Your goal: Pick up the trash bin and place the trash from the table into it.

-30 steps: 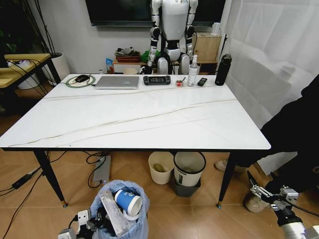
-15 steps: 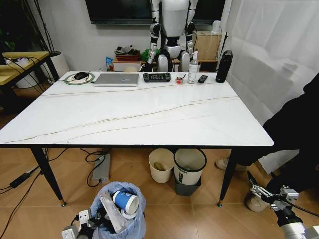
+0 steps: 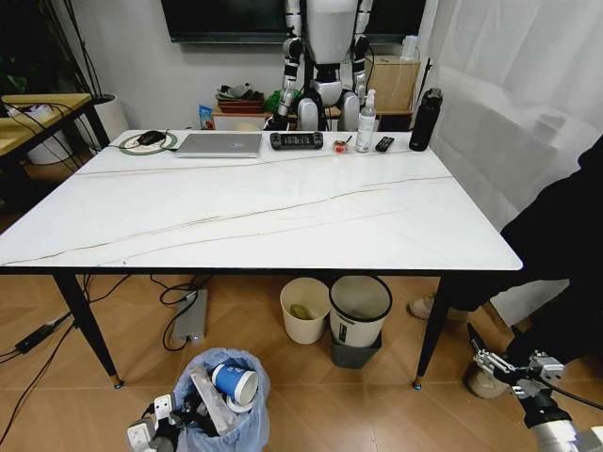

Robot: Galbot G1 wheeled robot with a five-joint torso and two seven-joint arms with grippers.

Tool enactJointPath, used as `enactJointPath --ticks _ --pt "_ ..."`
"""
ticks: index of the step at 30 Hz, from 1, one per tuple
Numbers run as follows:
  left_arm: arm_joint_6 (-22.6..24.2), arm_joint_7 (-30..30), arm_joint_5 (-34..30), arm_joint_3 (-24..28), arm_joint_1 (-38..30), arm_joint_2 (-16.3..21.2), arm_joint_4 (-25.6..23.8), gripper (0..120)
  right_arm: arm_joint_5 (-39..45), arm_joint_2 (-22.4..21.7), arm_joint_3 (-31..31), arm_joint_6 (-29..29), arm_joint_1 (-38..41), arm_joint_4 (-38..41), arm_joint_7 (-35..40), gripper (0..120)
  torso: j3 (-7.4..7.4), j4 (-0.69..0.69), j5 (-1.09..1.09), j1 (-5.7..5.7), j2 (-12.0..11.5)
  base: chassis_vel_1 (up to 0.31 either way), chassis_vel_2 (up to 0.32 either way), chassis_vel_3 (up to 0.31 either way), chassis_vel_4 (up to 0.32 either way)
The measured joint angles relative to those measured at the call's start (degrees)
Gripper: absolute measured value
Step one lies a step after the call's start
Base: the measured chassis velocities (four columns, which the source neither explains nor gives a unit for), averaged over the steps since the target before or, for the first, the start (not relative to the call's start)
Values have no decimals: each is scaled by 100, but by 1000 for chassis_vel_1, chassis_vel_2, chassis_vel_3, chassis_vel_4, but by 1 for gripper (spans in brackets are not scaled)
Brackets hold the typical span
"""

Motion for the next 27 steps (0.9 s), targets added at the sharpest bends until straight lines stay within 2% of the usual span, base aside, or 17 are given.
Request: enactJointPath --ticks 5,12,27 --pt "-156 72 138 -126 -212 -60 559 0 0 0 0 0 0 0 0 100 -87 0 0 -64 -151 0 0 0 0" --pt "-274 122 230 -225 -400 -104 985 0 0 0 0 0 0 0 0 100 -183 0 0 -137 -321 0 0 0 0" --pt "-471 137 260 -332 -536 -140 1137 0 0 0 0 0 0 0 0 100 -387 0 0 -278 -665 0 0 0 0"
